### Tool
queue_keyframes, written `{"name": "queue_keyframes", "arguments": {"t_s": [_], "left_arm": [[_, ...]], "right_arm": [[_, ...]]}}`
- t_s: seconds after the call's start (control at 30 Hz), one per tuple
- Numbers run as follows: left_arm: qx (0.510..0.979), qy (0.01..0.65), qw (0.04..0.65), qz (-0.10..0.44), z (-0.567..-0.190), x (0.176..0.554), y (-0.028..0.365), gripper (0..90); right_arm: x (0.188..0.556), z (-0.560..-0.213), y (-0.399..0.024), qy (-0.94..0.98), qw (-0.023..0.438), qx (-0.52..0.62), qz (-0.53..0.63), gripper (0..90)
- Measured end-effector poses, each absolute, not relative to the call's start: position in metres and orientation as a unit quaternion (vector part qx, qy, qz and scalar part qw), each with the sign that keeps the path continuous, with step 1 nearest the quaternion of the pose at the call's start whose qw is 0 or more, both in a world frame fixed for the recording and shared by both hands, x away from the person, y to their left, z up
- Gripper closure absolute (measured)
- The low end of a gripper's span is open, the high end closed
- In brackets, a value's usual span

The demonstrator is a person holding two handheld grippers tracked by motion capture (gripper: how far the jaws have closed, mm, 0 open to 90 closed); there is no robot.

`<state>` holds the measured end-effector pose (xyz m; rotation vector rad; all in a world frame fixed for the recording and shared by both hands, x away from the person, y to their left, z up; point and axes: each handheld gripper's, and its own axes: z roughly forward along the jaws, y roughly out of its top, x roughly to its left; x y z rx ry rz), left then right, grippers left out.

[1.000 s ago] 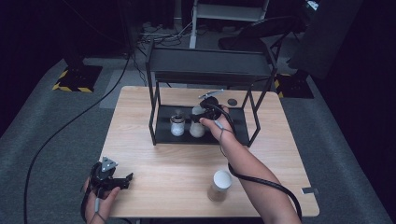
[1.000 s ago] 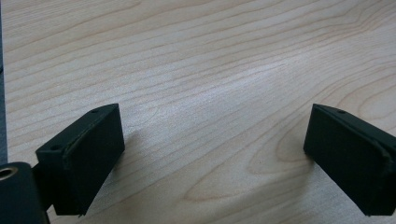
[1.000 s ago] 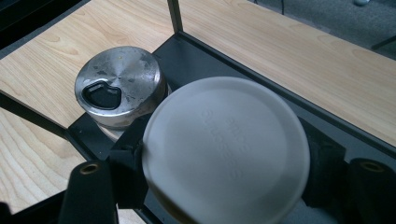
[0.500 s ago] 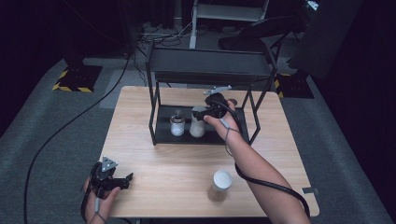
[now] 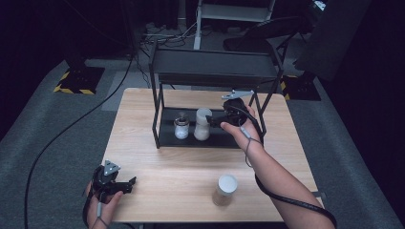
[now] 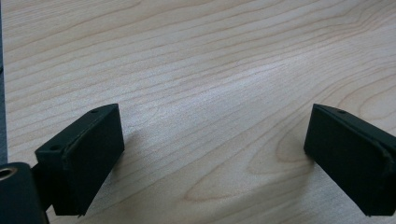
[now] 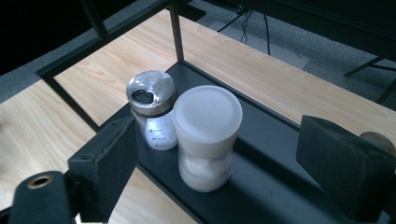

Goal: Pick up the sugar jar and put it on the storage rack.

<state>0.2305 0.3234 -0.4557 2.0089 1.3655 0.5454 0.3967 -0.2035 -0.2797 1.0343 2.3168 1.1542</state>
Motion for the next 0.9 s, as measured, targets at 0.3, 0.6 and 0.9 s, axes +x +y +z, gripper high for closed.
{"name": "queue_keyframes", "arguments": {"t_s": [0.3,0.6,0.9], "left_arm": [[0.764,0.520,0.320,0.208,-0.456,0.231,0.323,4.3],[0.764,0.520,0.320,0.208,-0.456,0.231,0.323,4.3],[0.764,0.520,0.320,0.207,-0.456,0.231,0.323,4.3]], "right_arm": [[0.372,-0.272,-0.221,0.816,0.171,0.361,0.419,12.3],[0.348,-0.270,-0.236,0.820,0.166,0.350,0.422,11.3],[0.323,-0.271,-0.250,0.818,0.170,0.341,0.430,11.2]]}}
